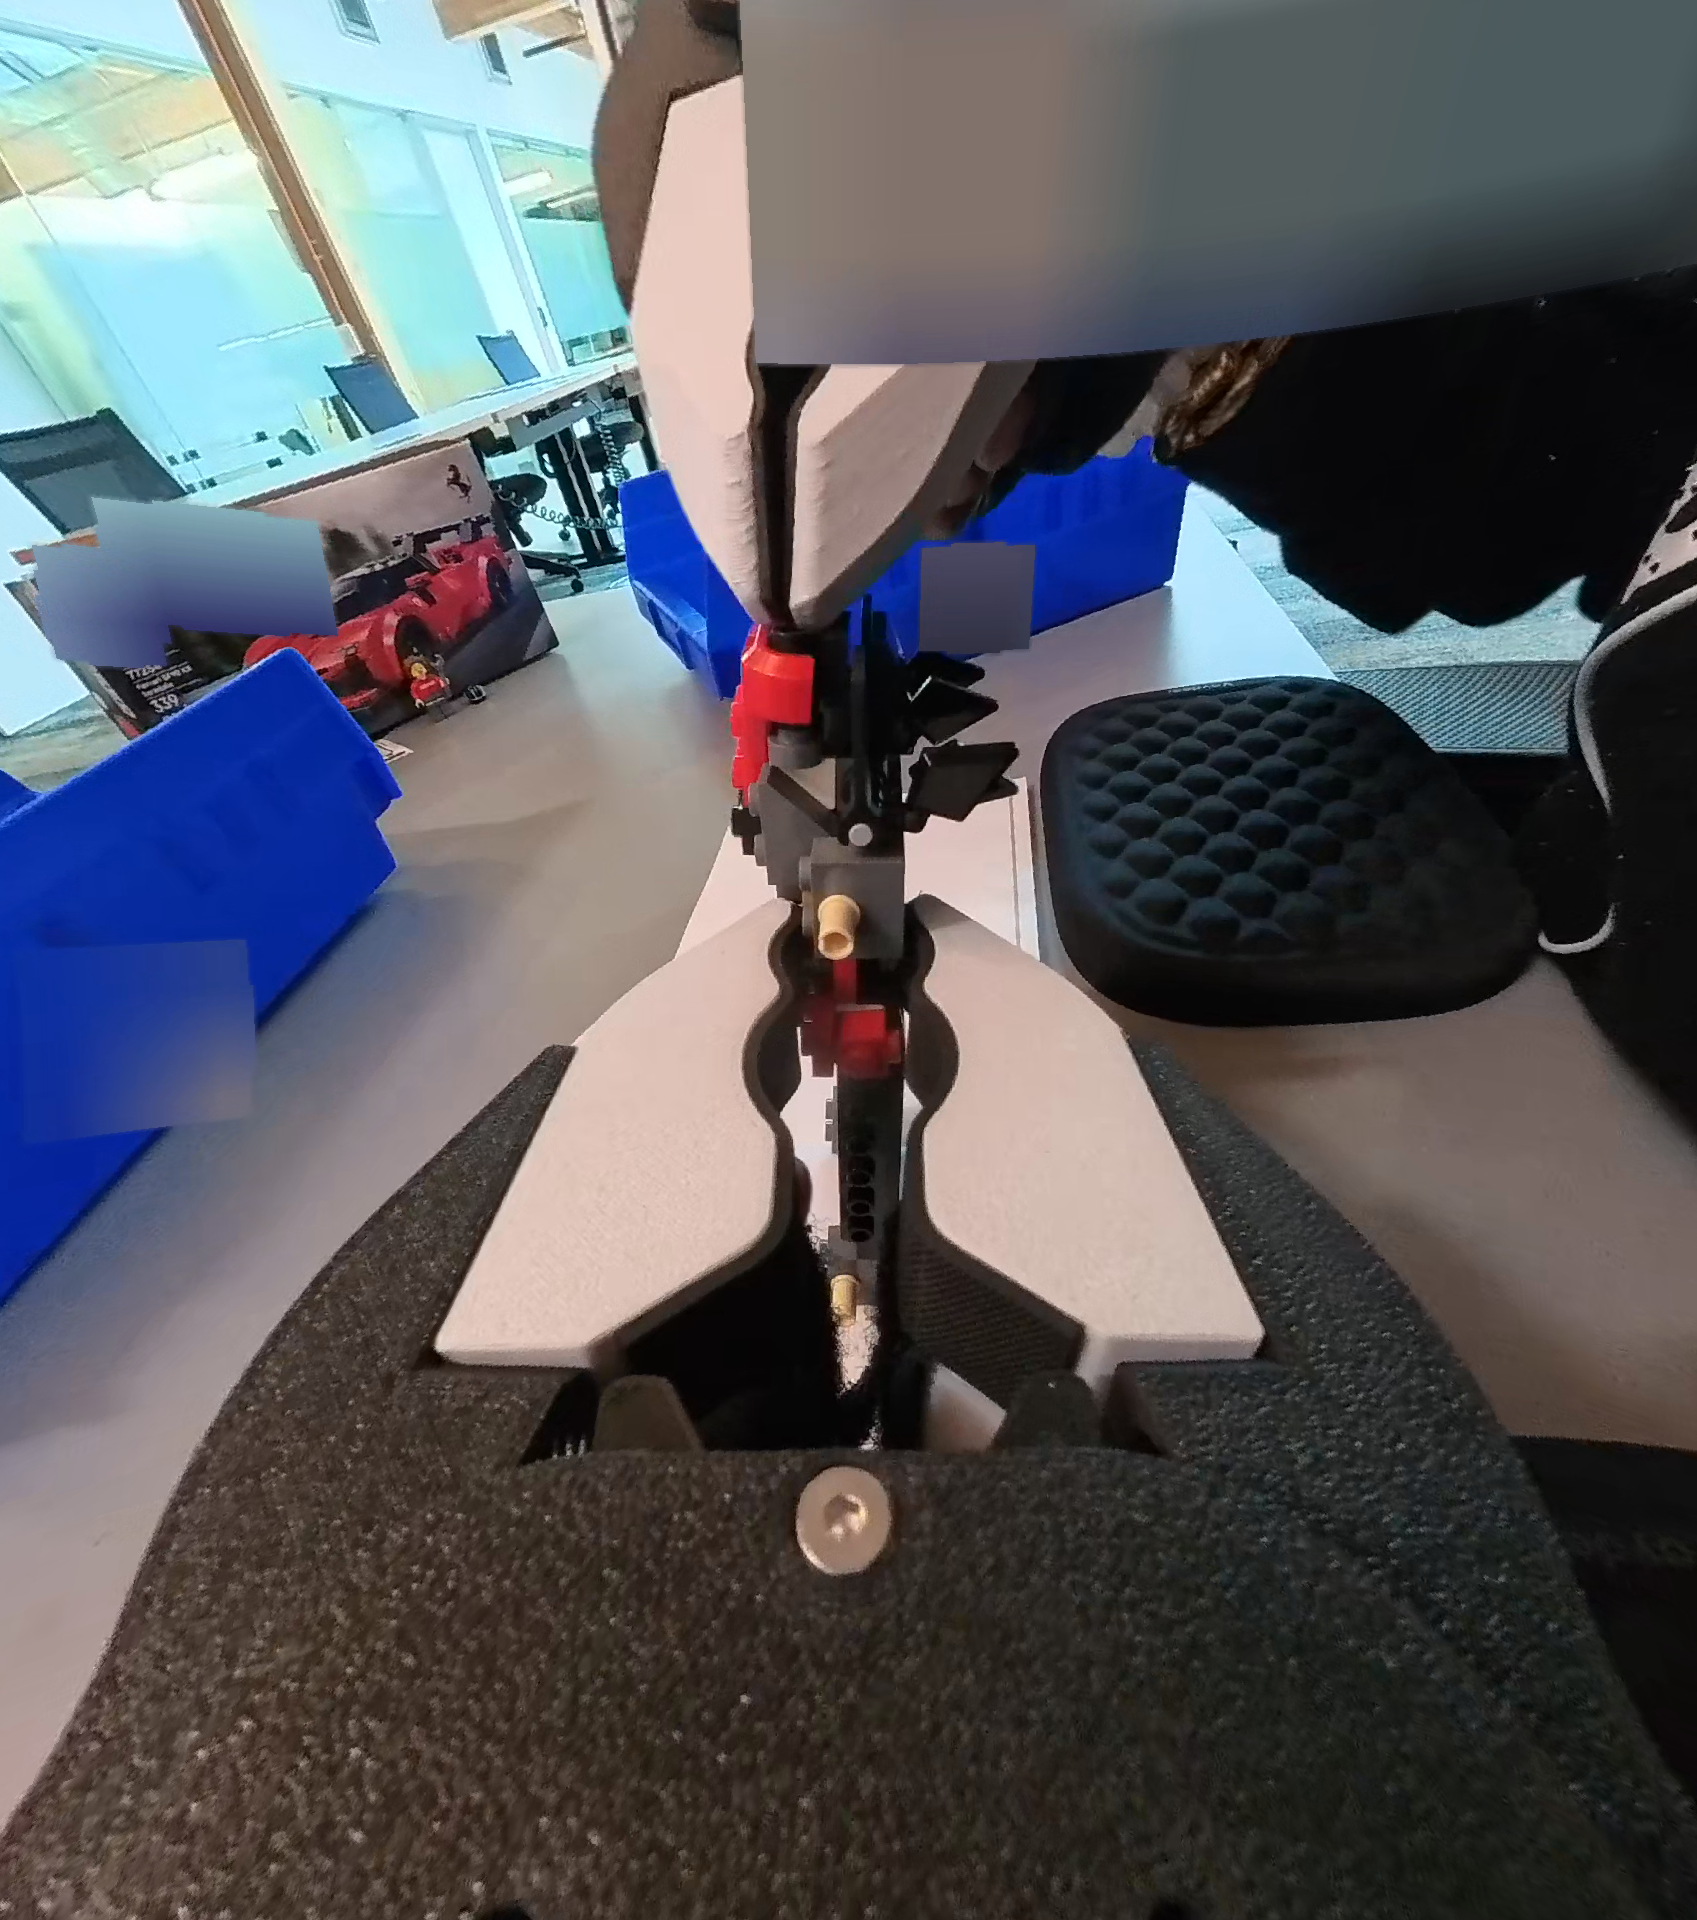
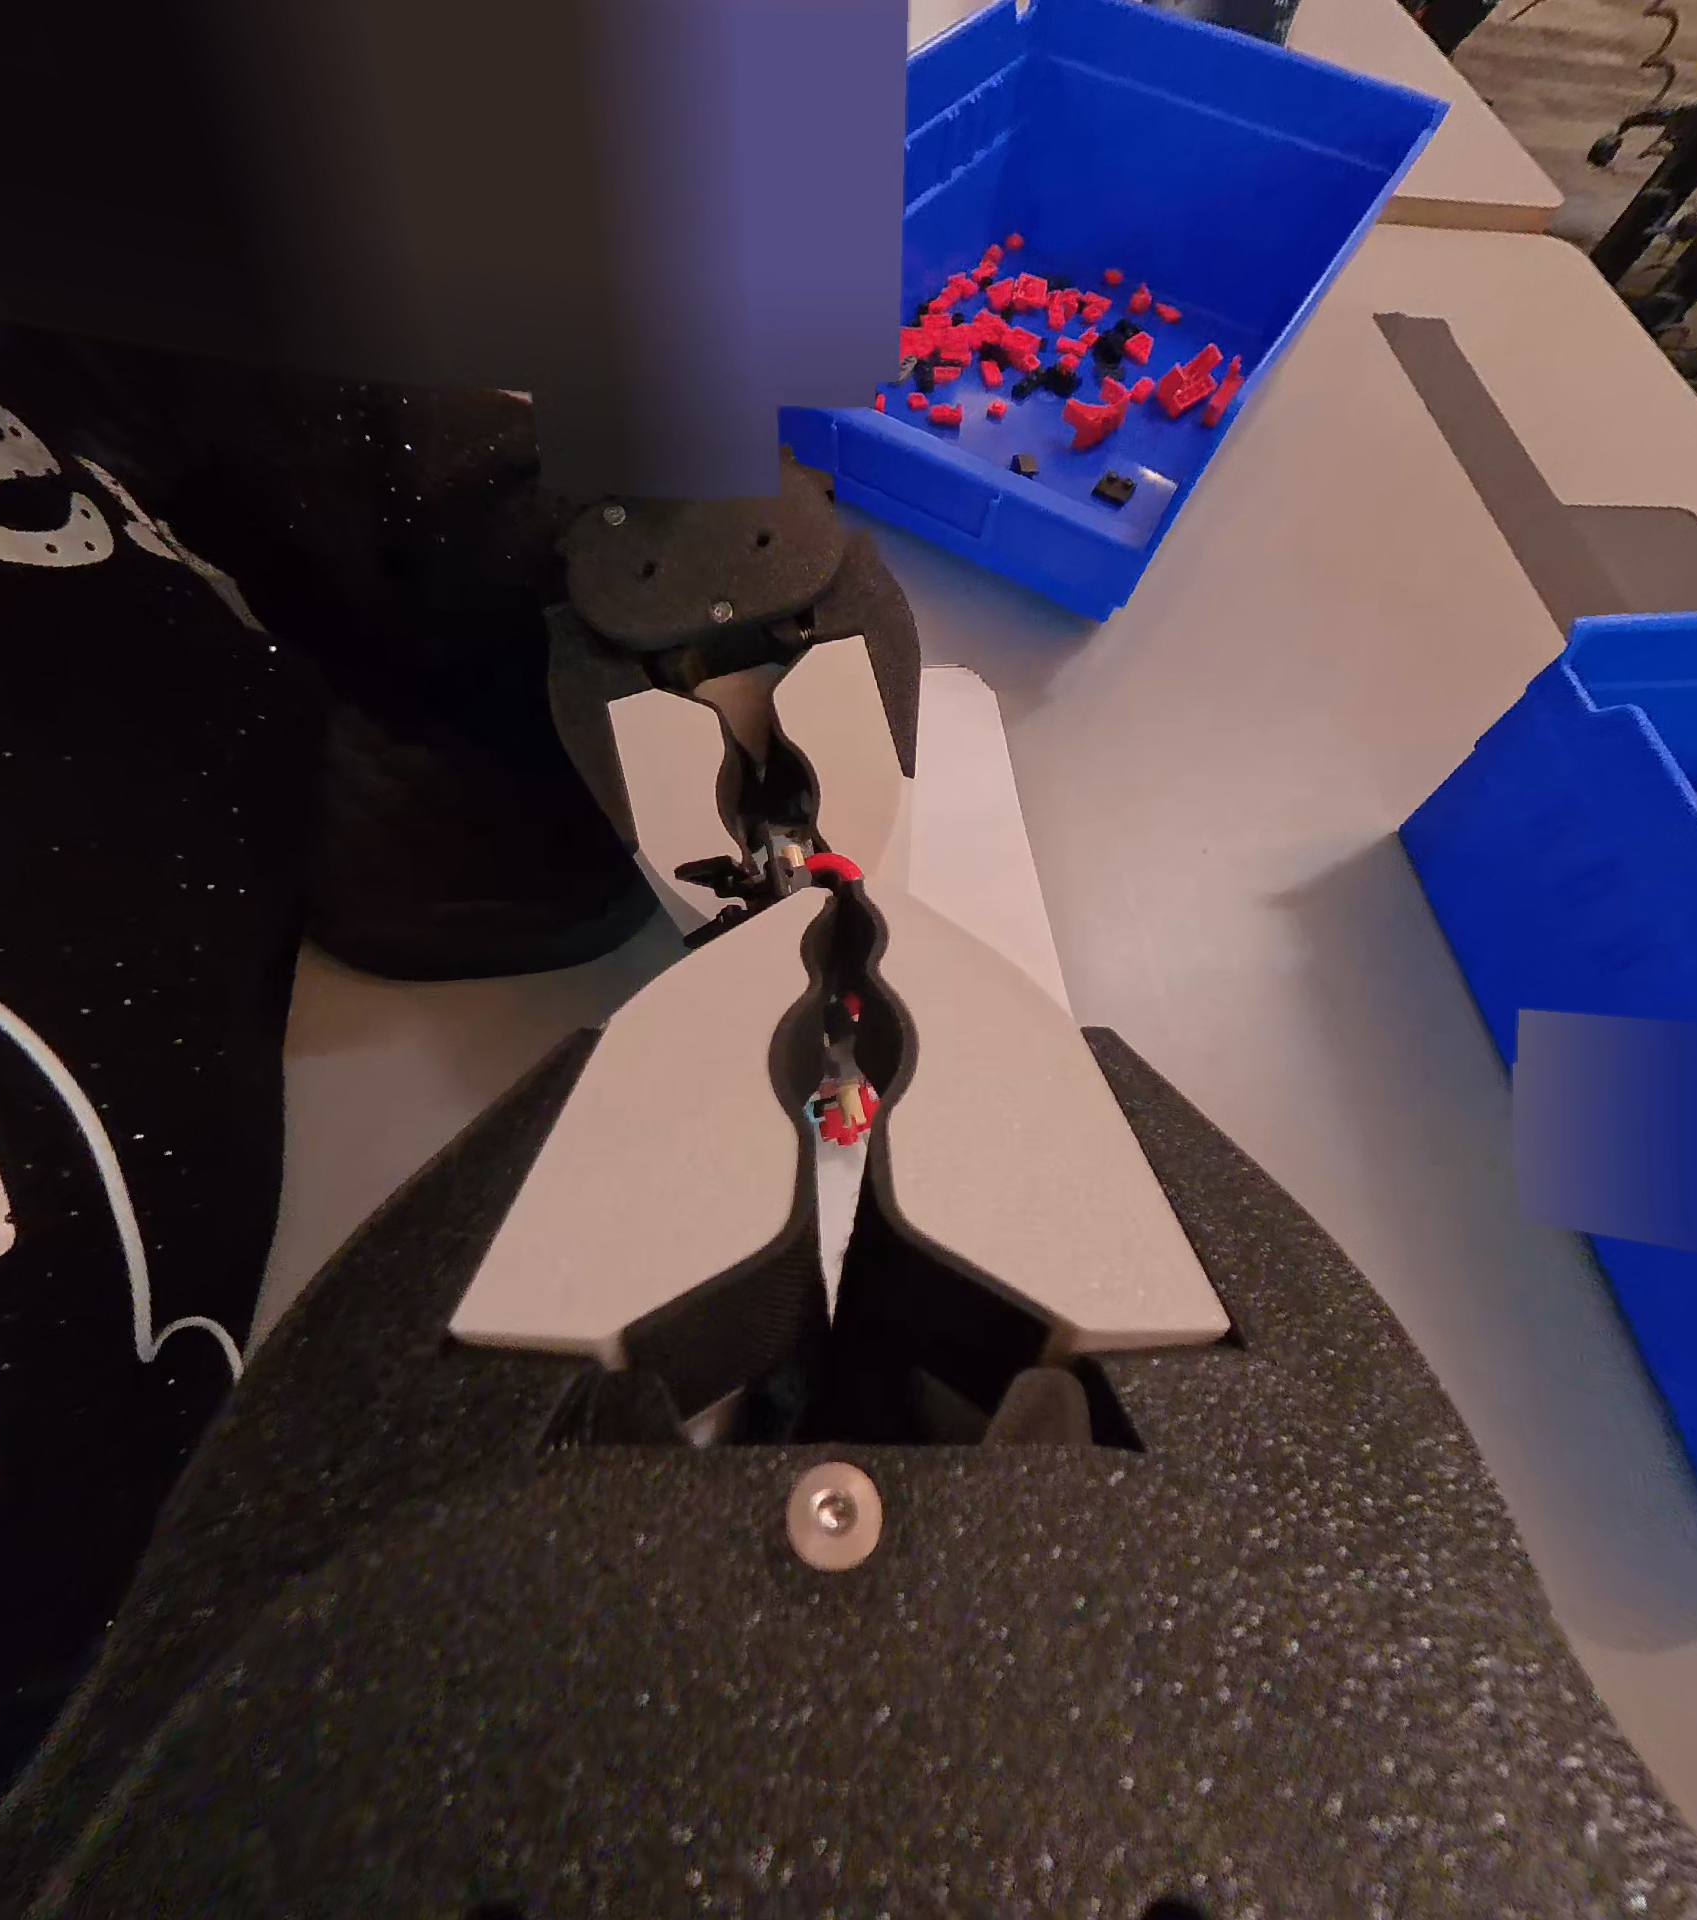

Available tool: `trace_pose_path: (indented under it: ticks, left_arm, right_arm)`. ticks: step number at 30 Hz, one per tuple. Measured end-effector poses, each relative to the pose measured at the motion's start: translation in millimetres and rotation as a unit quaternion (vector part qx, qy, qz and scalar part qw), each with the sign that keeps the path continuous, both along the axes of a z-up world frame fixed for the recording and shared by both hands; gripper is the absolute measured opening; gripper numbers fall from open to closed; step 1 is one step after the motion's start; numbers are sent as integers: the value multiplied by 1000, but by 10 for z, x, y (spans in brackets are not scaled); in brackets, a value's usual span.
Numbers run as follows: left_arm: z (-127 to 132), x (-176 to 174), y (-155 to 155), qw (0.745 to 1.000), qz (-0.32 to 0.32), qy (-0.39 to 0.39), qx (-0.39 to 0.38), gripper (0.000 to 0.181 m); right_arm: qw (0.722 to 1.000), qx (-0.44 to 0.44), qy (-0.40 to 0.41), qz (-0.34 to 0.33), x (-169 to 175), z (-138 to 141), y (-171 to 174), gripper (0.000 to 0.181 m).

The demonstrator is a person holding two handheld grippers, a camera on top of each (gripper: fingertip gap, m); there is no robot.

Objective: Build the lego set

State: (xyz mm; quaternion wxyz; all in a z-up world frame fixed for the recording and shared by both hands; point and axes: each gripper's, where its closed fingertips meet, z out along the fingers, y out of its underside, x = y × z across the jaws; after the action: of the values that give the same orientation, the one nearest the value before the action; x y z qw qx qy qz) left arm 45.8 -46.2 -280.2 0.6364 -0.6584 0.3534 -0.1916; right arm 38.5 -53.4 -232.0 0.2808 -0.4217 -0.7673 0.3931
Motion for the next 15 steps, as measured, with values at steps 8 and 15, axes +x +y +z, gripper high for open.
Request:
trace_pose_path:
  ticks: [8, 15]
  left_arm:
    - [1, -3, -3, 1000, 0, -2, 1, 14]
    - [116, -6, -32, 999, 7, 12, 47, 15]
  right_arm:
    - [1000, 9, 16, 2, -12, 3, -9, 0]
    - [997, -36, 42, 51, 124, 290, -69, 59]
